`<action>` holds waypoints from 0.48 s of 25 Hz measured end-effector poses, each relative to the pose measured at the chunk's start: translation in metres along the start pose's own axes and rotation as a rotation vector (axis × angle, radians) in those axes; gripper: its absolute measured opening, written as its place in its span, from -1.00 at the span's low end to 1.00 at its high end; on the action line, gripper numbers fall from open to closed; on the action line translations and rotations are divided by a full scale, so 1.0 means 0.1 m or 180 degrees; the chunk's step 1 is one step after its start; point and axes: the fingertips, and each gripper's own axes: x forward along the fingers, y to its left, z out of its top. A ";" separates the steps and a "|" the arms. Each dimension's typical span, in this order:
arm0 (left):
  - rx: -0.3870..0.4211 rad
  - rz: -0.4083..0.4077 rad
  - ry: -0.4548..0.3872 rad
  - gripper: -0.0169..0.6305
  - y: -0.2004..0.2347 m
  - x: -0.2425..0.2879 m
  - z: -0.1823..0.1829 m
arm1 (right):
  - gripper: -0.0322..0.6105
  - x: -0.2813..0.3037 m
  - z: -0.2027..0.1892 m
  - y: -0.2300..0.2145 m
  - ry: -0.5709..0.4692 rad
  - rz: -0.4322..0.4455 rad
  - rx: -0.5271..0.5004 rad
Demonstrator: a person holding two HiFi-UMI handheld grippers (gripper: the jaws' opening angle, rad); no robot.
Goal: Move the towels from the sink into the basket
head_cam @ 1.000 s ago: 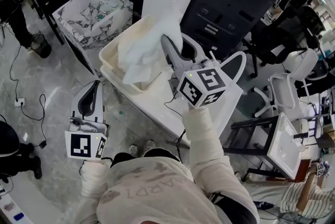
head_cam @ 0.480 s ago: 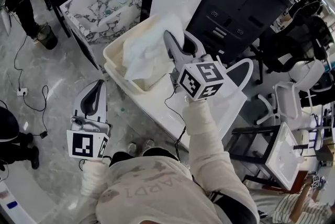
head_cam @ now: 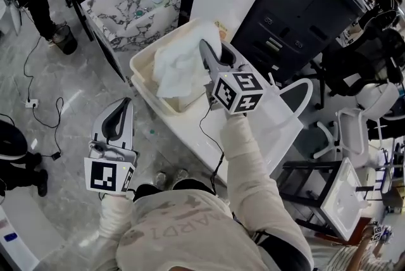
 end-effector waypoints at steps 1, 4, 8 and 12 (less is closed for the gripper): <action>0.0002 0.0007 0.0005 -0.93 -0.01 0.00 0.00 | -0.54 0.02 -0.04 -0.03 0.0023 -0.0012 0.0021; 0.0012 0.0032 0.0017 -0.93 -0.02 0.01 -0.01 | -0.54 0.08 -0.14 -0.09 0.0088 -0.0047 0.0017; 0.0025 0.0079 0.0047 -0.93 0.00 0.01 -0.04 | -0.53 0.16 -0.30 -0.17 0.0204 -0.0103 -0.0041; 0.0027 0.0119 0.0064 -0.93 0.02 0.03 -0.06 | -0.53 0.23 -0.47 -0.23 0.0369 -0.0148 -0.0118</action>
